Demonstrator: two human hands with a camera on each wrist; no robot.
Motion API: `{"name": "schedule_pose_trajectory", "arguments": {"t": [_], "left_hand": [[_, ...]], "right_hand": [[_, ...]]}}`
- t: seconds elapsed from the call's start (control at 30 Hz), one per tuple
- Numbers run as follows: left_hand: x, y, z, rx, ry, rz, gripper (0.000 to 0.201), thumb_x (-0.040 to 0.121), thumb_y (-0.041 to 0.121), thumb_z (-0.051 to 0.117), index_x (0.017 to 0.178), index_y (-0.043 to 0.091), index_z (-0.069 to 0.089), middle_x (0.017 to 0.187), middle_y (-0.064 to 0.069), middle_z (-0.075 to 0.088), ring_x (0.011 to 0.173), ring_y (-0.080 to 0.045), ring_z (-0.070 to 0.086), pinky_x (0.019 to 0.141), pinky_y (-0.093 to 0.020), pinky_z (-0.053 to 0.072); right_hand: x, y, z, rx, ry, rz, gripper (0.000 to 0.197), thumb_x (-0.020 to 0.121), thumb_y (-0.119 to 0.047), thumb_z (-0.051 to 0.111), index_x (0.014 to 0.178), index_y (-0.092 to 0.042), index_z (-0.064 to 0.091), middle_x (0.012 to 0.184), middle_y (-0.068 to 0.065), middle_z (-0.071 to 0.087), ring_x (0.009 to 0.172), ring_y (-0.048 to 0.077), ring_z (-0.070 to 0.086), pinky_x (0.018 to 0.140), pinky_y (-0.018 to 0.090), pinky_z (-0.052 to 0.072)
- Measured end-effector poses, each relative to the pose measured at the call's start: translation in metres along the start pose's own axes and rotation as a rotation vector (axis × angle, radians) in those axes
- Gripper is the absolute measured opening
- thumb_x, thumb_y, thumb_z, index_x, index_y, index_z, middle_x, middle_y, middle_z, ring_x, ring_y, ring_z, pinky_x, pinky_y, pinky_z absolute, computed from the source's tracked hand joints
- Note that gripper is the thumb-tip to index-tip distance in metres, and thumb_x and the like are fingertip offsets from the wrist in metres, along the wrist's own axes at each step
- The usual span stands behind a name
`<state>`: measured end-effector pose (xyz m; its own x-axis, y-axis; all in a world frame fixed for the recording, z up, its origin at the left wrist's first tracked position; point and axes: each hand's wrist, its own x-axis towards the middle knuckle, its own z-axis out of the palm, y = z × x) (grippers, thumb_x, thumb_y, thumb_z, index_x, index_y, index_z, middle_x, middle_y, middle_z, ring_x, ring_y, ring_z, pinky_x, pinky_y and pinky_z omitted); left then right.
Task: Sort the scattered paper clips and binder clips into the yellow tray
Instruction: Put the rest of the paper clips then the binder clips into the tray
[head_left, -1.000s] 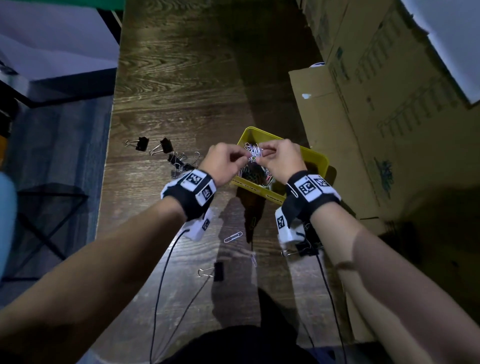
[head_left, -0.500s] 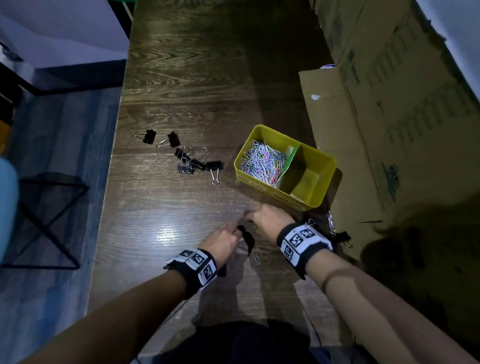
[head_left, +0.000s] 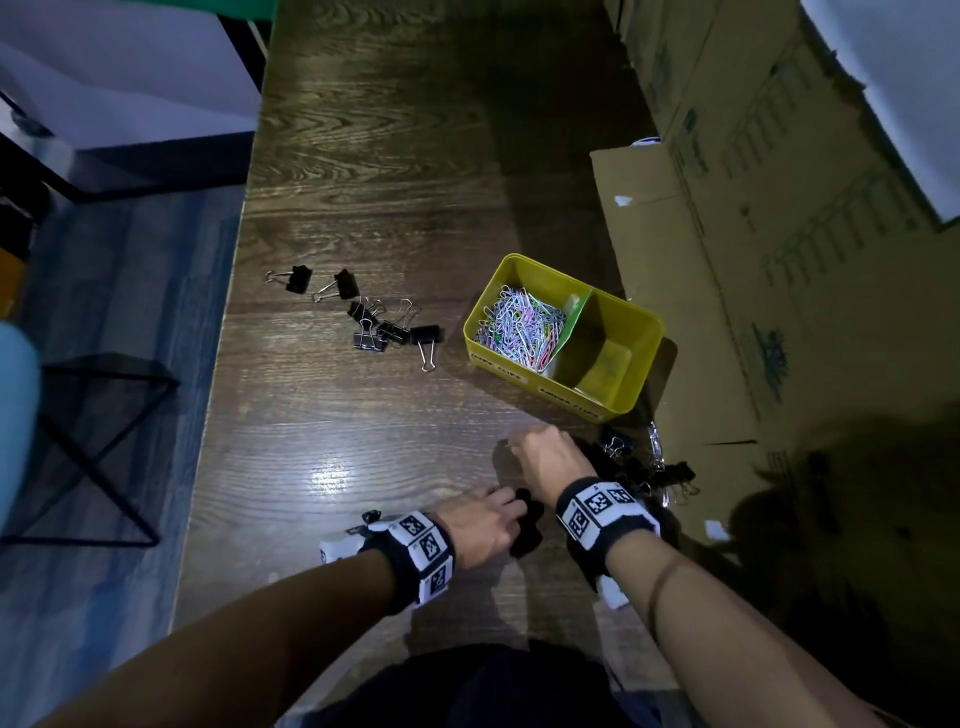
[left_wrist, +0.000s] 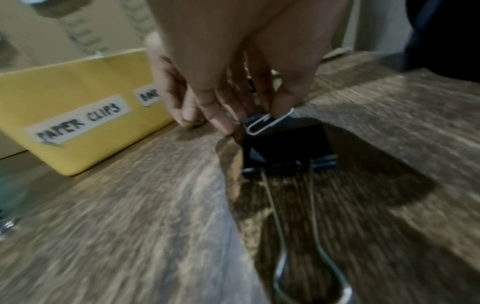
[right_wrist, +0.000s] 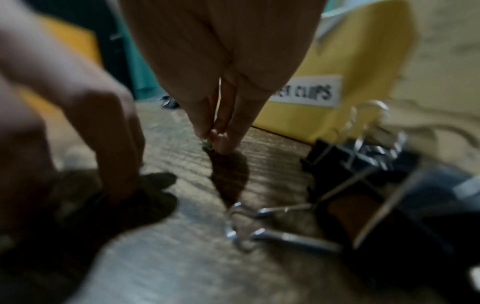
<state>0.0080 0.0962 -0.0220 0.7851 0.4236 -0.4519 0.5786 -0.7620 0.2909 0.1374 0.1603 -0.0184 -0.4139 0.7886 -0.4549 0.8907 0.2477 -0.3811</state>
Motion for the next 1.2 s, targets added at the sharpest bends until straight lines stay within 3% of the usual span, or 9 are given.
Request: {"name": "schedule_pose_trajectory", "arguments": {"t": [0.13,0.4,0.47,0.53,0.63,0.73,0.87,1.0,1.2], "left_hand": [[0.003,-0.001,0.008,0.115,0.023,-0.049,0.030,0.070,0.021,0.038,0.056,0.020,0.065,0.064,0.007,0.061,0.058,-0.010,0.055,0.050,-0.018,0.041],[0.009,0.003,0.017,0.020,0.074,-0.241,0.034,0.070,0.024,0.033,0.072,0.019,0.067,0.063,0.003,0.062,0.055,-0.015,0.060,0.056,-0.021,0.047],[0.011,0.009,0.008,-0.004,0.100,-0.282,0.034,0.081,0.019,0.034,0.088,0.011,0.066,0.082,-0.007,0.066,0.077,-0.024,0.064,0.073,-0.030,0.047],[0.012,0.009,0.009,-0.051,-0.039,-0.318,0.033,0.094,0.015,0.032,0.113,0.000,0.054,0.114,-0.018,0.056,0.109,-0.033,0.050,0.094,-0.039,0.034],[0.012,0.006,0.012,-0.078,-0.073,-0.305,0.032,0.096,0.016,0.031,0.115,-0.002,0.050,0.119,-0.021,0.051,0.112,-0.037,0.045,0.094,-0.044,0.033],[0.006,0.001,0.004,-0.276,0.087,-0.281,0.022,0.092,0.017,0.042,0.102,0.005,0.058,0.105,-0.017,0.060,0.097,-0.033,0.056,0.082,-0.039,0.044],[0.003,-0.041,-0.033,-0.716,0.436,-0.536,0.013,0.072,0.012,0.054,0.078,0.024,0.056,0.072,0.000,0.061,0.067,-0.020,0.061,0.062,-0.030,0.050],[0.013,-0.083,-0.103,-0.895,0.824,-0.631,0.023,0.072,0.000,0.060,0.074,0.023,0.057,0.061,0.014,0.055,0.052,0.006,0.050,0.058,-0.008,0.039],[0.031,-0.119,-0.156,-0.721,0.691,-0.694,0.020,0.081,0.009,0.062,0.097,0.019,0.066,0.087,0.001,0.068,0.073,-0.011,0.061,0.070,-0.018,0.051]], "right_hand": [[-0.009,0.005,-0.007,0.194,0.175,0.035,0.021,0.093,-0.017,0.049,0.102,-0.010,0.067,0.102,0.013,0.066,0.092,0.031,0.063,0.082,0.035,0.051],[-0.007,-0.003,-0.049,0.401,0.468,-0.077,0.016,0.089,-0.018,0.061,0.100,-0.012,0.071,0.098,0.007,0.069,0.087,0.019,0.064,0.085,0.029,0.051],[-0.002,-0.004,-0.058,0.398,0.484,-0.082,0.017,0.089,-0.020,0.060,0.101,-0.013,0.071,0.098,0.006,0.069,0.087,0.018,0.063,0.085,0.031,0.052],[0.002,-0.004,-0.066,0.393,0.501,-0.090,0.017,0.089,-0.021,0.061,0.101,-0.014,0.070,0.098,0.005,0.069,0.086,0.018,0.063,0.084,0.036,0.053],[0.008,-0.005,-0.079,0.406,0.529,-0.072,0.019,0.089,-0.019,0.061,0.104,-0.013,0.070,0.102,0.006,0.070,0.089,0.017,0.064,0.087,0.037,0.053],[0.016,-0.007,-0.095,0.435,0.562,-0.032,0.021,0.089,-0.017,0.061,0.109,-0.014,0.069,0.102,0.005,0.071,0.089,0.015,0.065,0.089,0.033,0.053],[0.032,-0.003,-0.113,0.407,0.548,0.028,0.022,0.089,-0.018,0.061,0.110,-0.018,0.068,0.096,0.006,0.072,0.086,0.020,0.067,0.085,0.038,0.055],[0.043,0.002,-0.124,0.391,0.497,0.055,0.025,0.088,-0.018,0.060,0.112,-0.019,0.067,0.096,0.007,0.071,0.090,0.021,0.066,0.089,0.037,0.053],[0.027,0.027,-0.145,0.454,0.539,0.051,0.030,0.090,-0.018,0.057,0.120,-0.016,0.063,0.103,0.002,0.067,0.092,0.011,0.060,0.092,0.019,0.043]]}}
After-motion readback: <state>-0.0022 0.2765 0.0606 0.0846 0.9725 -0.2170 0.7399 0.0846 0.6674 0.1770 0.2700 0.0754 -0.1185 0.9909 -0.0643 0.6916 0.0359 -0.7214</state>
